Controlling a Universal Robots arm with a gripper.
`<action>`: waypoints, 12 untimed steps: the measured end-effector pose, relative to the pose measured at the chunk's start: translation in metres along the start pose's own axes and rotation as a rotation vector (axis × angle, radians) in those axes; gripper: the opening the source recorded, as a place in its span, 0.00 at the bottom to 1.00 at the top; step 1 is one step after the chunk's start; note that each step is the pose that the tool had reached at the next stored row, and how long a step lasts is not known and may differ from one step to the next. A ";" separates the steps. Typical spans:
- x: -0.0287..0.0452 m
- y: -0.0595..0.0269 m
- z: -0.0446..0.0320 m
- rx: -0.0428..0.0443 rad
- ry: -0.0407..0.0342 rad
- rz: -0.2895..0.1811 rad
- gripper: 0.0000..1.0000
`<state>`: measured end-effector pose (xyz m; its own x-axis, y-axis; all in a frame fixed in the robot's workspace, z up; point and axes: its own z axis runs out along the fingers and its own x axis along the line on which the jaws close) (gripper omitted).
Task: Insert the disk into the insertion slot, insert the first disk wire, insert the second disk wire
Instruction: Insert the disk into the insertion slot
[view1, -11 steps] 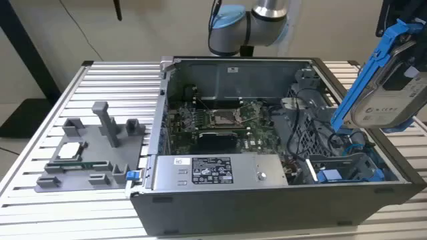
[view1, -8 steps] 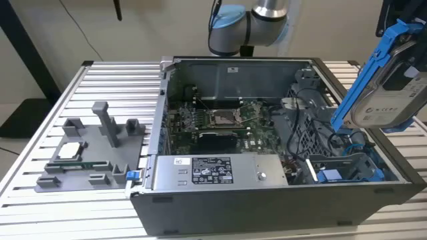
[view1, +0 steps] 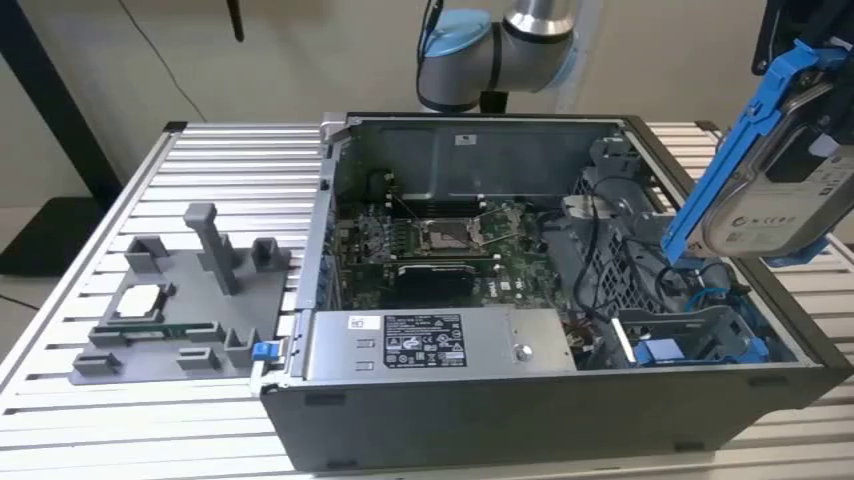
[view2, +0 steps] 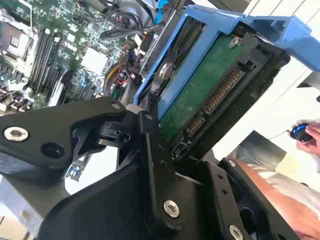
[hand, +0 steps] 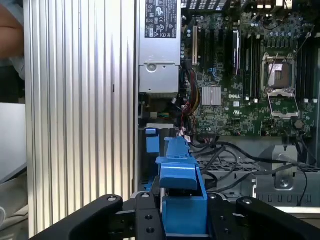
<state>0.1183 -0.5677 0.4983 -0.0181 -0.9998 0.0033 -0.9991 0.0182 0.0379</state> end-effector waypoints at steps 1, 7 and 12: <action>0.0002 0.0000 0.0004 0.0000 0.0000 0.000 0.00; 0.0004 -0.0002 0.0056 0.0000 -0.0001 0.000 0.00; 0.0004 -0.0003 0.0070 0.0000 0.0002 0.000 0.00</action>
<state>0.1183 -0.5681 0.4913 -0.0181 -0.9998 0.0035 -0.9991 0.0182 0.0378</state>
